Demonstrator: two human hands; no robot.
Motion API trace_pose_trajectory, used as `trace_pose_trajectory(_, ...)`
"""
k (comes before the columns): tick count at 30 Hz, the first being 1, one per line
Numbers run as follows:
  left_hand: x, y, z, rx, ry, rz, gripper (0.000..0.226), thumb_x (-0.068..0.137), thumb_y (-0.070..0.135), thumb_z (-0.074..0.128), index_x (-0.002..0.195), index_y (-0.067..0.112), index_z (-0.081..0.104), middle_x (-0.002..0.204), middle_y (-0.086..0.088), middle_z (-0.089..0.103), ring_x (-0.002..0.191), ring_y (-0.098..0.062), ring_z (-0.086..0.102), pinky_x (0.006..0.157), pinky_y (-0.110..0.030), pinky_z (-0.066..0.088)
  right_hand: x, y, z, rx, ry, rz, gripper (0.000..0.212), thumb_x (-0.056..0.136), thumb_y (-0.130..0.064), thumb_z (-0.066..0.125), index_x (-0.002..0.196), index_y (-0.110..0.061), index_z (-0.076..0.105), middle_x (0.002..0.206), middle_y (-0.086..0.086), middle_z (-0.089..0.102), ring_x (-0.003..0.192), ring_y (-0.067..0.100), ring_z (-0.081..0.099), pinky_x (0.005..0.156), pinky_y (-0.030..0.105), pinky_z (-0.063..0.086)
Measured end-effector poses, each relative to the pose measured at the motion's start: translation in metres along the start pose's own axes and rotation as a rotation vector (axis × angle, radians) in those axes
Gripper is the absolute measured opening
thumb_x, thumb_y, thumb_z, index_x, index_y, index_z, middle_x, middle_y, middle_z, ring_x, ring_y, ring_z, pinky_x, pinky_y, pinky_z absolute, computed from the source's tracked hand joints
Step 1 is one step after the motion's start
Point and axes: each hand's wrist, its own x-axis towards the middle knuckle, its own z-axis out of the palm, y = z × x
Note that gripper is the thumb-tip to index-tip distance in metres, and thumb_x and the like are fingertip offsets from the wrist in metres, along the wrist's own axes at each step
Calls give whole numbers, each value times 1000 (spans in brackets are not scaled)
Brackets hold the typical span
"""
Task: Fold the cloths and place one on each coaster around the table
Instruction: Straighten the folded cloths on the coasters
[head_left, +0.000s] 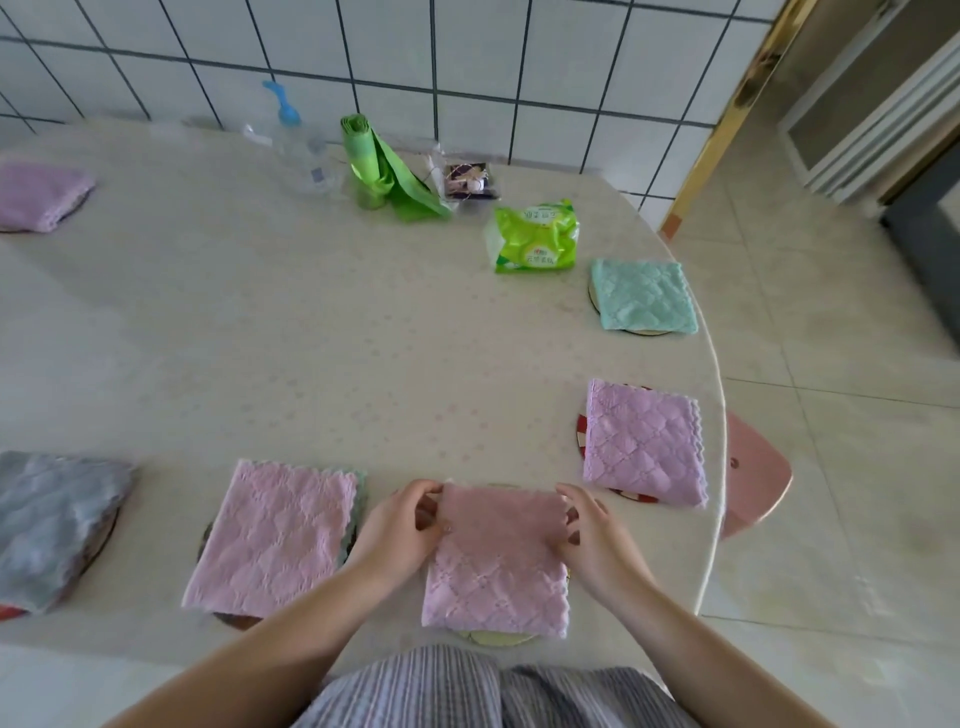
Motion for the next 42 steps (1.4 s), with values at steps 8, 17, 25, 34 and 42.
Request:
trace_pose_trajectory(8, 3, -2, 4, -52, -4, -45, 36, 84, 17, 65, 118, 17, 55, 95, 10, 59, 88, -10, 60, 79, -26, 49, -1, 8, 5, 84, 57, 10, 54, 82, -13, 60, 132, -27, 44, 100, -3, 56, 83, 11, 58, 68, 25, 46)
trace_pose_trajectory(17, 30, 42, 8, -121, 79, 55, 25, 82, 13, 65, 104, 24, 57, 101, 5, 57, 82, -10, 58, 74, -18, 43, 11, 29, -49, 139, 293, 40, 41, 81, -21, 67, 120, -21, 55, 108, 0, 56, 88, 13, 57, 75, 22, 37)
trace_pose_trajectory(25, 92, 112, 76, -256, -120, -75, 23, 83, 1, 59, 106, -4, 59, 72, 4, 54, 73, -15, 54, 55, -16, 40, 42, 76, -108, 62, 201, 46, 19, 82, -23, 61, 100, -18, 66, 102, -1, 48, 86, 20, 54, 68, 28, 40)
trace_pose_trajectory(34, 117, 129, 109, -363, -113, -230, 8, 87, 10, 60, 91, 7, 65, 71, 0, 57, 69, -14, 54, 56, -22, 41, 69, 98, -131, 155, 69, 39, 36, 89, -8, 55, 125, -12, 58, 117, 2, 57, 104, 23, 59, 83, 30, 44)
trace_pose_trajectory(42, 125, 130, 121, -94, -73, -239, 32, 81, 24, 65, 54, 18, 50, 59, 0, 51, 61, -19, 45, 62, -27, 34, 75, 109, -133, 31, 82, -76, 43, 87, -1, 50, 129, -8, 53, 125, -5, 50, 110, 16, 52, 88, 18, 36)
